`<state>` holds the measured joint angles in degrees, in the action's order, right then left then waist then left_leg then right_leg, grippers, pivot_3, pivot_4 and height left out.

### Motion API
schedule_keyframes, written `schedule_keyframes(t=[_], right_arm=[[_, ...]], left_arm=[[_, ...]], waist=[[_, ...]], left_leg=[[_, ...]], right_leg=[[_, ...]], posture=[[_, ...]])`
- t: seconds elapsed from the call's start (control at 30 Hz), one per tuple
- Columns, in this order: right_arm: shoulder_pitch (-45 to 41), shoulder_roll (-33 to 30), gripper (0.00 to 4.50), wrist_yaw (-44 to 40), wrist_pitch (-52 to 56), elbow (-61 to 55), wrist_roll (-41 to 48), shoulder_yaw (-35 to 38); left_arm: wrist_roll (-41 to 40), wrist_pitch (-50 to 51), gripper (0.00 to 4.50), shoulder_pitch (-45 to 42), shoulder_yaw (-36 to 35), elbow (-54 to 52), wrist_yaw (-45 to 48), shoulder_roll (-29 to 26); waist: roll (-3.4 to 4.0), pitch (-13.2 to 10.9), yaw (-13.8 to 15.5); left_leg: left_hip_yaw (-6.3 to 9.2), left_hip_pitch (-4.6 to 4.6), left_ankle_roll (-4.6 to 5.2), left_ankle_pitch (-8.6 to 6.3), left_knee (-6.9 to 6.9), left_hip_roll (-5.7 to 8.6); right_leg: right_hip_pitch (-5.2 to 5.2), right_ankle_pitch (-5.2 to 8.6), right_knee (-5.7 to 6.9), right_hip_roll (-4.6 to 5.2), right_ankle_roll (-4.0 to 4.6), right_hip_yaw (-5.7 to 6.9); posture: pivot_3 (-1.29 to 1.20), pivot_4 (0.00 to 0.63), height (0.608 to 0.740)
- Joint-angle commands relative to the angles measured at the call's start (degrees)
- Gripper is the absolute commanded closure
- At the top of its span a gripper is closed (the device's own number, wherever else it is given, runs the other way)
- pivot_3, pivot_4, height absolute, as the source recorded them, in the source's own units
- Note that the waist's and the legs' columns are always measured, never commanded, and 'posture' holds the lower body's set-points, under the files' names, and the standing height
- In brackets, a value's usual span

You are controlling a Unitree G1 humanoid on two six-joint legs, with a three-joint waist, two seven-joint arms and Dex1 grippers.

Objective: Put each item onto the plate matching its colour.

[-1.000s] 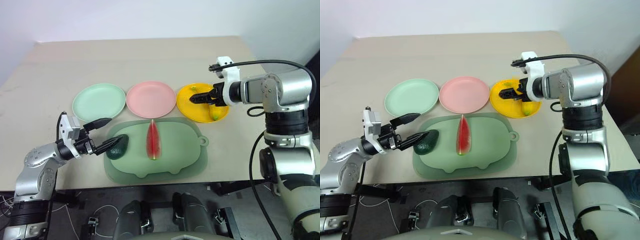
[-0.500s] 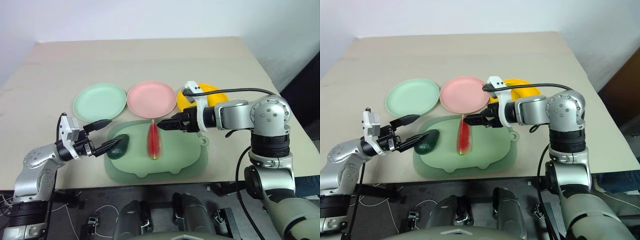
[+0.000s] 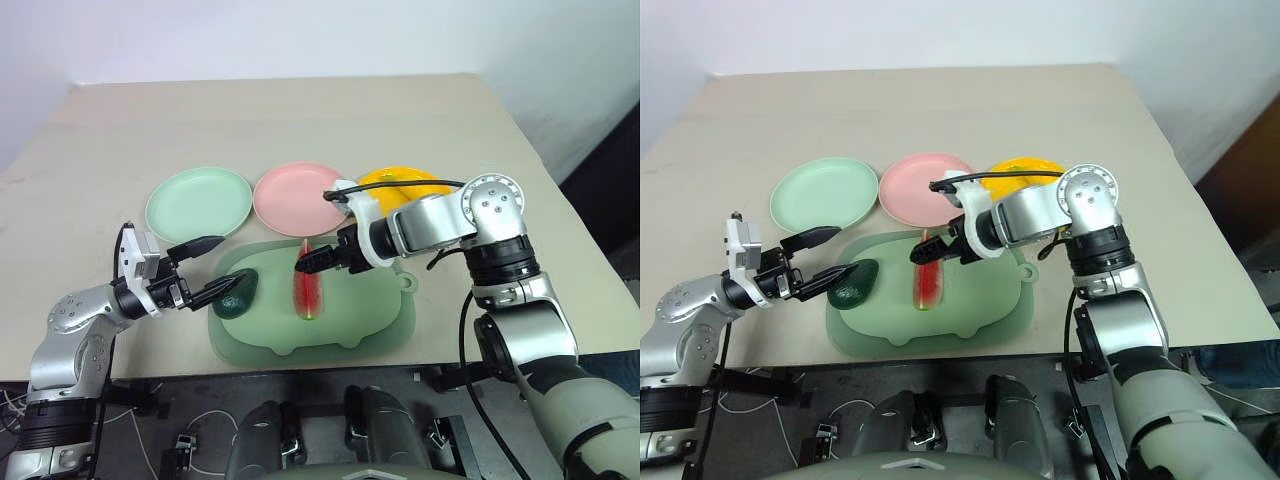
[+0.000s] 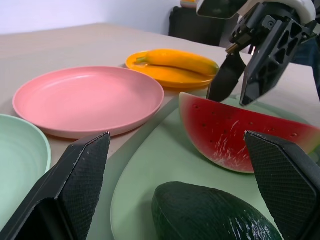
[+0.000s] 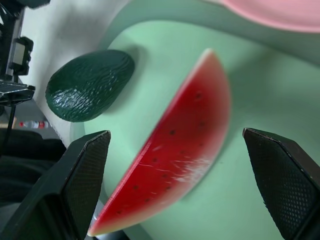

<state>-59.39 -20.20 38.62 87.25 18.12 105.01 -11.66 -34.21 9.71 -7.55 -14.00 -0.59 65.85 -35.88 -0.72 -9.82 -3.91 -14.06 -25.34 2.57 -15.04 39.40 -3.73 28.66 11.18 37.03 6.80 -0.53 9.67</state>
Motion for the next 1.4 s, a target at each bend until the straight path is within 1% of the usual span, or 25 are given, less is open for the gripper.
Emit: schedule_keyframes(t=[0.03,0.1,0.27,0.43,0.57,0.8,0.93,1.1,1.2,1.33,1.4], right_arm=[[-2.66,-0.53,0.01,5.94,-4.54,0.21,6.84,-3.74],[-3.75,-0.1,0.01,7.36,-5.45,0.44,7.89,-5.63],[-6.47,0.06,0.01,6.28,-3.97,0.68,7.57,-10.56],[-7.79,1.1,0.01,3.95,-2.23,2.27,1.24,-12.93],[-7.98,3.6,0.01,2.56,-1.16,4.68,-3.33,-12.39],[-8.07,7.25,0.01,-4.56,2.78,4.47,-17.91,-10.34],[-8.03,7.45,0.01,-10.44,4.61,1.95,-27.37,-10.46],[-8.19,7.35,0.01,-18.3,5.25,-1.69,-34.89,-11.22],[-8.23,7.43,0.58,-22.26,5.25,-3.37,-38.85,-11.64],[-8.07,7.71,1.88,-26.07,5.25,-4.05,-42.36,-11.79],[-8.0,7.68,1.88,-27.7,5.25,-4.16,-43.51,-12.09]], left_arm=[[0.52,-1.17,0.0,-0.99,0.12,0.96,0.29,0.16],[0.6,-1.6,0.0,-1.14,0.2,1.64,0.55,0.34],[0.84,-2.43,0.0,-0.65,0.15,2.27,1.07,0.59],[0.74,-2.84,0.0,0.02,0.01,2.18,1.1,0.45],[0.68,-2.61,0.0,0.1,-0.05,1.84,0.86,0.26],[0.59,-1.93,0.0,0.11,0.18,0.68,-0.05,0.3],[0.49,-1.42,0.0,-0.19,0.45,0.0,-0.77,0.48],[0.38,-1.0,0.0,-0.37,0.65,-0.53,-1.4,0.4],[0.31,-0.75,0.0,-0.7,0.8,-0.62,-1.62,0.28],[0.31,-0.49,0.0,-1.15,0.89,-0.66,-1.8,0.21],[0.36,-0.34,0.0,-1.25,0.92,-0.74,-1.85,0.22]], waist=[[0.0,0.0,0.04],[0.0,0.0,0.03],[0.0,0.0,0.01],[-0.01,0.01,0.09],[-0.01,0.01,0.03],[-0.06,0.04,0.08],[-0.08,0.06,0.09],[-0.08,0.07,0.13],[-0.08,0.06,0.08],[-0.08,0.06,0.03],[-0.08,0.06,0.04]], left_leg=[[0.0,0.0,0.0,0.0,0.0,0.0],[0.0,0.01,0.0,0.0,0.0,0.0],[0.01,0.01,0.01,0.01,0.0,0.0],[0.01,0.01,0.01,0.01,0.0,0.0],[0.01,0.02,0.01,0.01,0.0,-0.01],[0.01,0.02,0.01,0.0,0.0,-0.01],[0.01,0.05,0.0,0.0,0.0,-0.01],[0.02,0.05,0.0,0.0,0.0,-0.01],[0.01,0.03,-0.01,0.0,0.0,-0.01],[0.01,0.01,-0.01,-0.01,0.0,-0.01],[0.01,0.01,-0.01,-0.01,0.0,-0.01]], right_leg=[[-0.01,0.0,-0.01,0.0,0.0,0.0],[-0.02,0.0,-0.01,0.0,0.0,0.0],[-0.02,0.0,0.0,-0.01,-0.01,0.0],[-0.04,0.0,-0.01,0.0,-0.01,0.0],[-0.03,0.0,-0.01,-0.01,-0.01,0.0],[-0.04,0.0,-0.01,-0.01,-0.01,0.0],[-0.07,0.0,-0.02,-0.01,-0.01,0.0],[-0.07,0.0,-0.03,0.0,-0.01,0.0],[-0.03,0.0,-0.03,0.0,0.0,0.0],[0.0,0.0,-0.02,0.0,0.0,0.0],[0.0,0.0,-0.02,0.0,0.0,0.0]], posture=[[0.0,0.15,0.696],[0.0,0.15,0.696],[0.0,0.15,0.696],[0.0,0.15,0.696],[0.0,0.15,0.696],[0.0,0.15,0.696],[0.0,0.15,0.696],[0.0,0.15,0.696],[0.0,0.15,0.696],[0.0,0.15,0.696],[0.0,0.15,0.696]])
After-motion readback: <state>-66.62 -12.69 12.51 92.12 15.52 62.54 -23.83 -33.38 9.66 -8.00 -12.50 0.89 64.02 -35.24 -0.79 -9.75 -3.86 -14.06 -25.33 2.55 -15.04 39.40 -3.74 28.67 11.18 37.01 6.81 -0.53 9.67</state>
